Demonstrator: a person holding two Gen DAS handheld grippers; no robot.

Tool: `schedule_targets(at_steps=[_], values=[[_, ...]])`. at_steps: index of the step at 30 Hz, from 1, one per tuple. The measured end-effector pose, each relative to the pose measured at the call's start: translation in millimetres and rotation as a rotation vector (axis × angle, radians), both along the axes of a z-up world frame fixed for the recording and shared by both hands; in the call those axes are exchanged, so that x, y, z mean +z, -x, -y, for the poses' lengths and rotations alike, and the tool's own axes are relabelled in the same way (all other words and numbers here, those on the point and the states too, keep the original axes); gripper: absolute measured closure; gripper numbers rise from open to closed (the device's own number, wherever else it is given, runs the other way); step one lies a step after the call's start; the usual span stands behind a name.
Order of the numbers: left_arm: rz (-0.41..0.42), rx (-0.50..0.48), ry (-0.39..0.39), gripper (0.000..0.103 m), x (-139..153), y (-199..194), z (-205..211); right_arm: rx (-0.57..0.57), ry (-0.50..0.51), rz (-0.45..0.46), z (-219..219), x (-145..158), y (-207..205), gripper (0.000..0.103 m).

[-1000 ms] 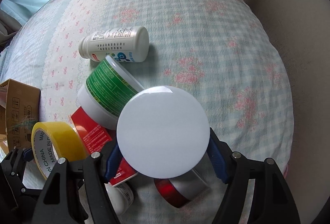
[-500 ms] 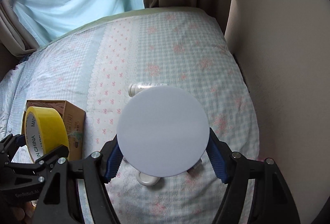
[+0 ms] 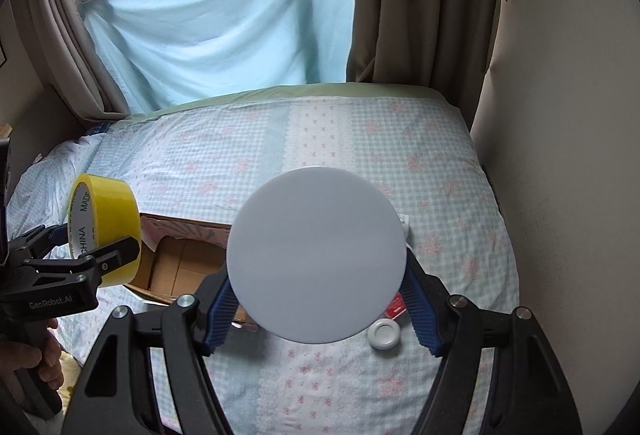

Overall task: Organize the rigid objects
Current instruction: 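Carry tape and lid into the box and open both tools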

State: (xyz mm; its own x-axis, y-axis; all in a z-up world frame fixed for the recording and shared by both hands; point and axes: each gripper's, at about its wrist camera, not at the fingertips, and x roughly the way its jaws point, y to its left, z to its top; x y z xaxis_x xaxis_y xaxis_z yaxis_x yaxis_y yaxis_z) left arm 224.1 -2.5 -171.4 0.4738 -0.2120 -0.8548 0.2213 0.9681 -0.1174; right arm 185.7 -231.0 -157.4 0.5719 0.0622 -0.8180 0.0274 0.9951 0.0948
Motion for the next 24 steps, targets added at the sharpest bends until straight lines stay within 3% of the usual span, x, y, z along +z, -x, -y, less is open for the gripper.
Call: schedule_targets(at_steps=[13, 24], values=[[-0.075, -0.020, -0.003, 0.007, -24, -23, -153, -0.051, -0.072, -0.035, -154, -13, -6, 0.034], [-0.189, 0.007, -0.033, 0.007, -91, -69, -176, 0.120, -0.025, -0.164, -223, -78, -58, 0.034]])
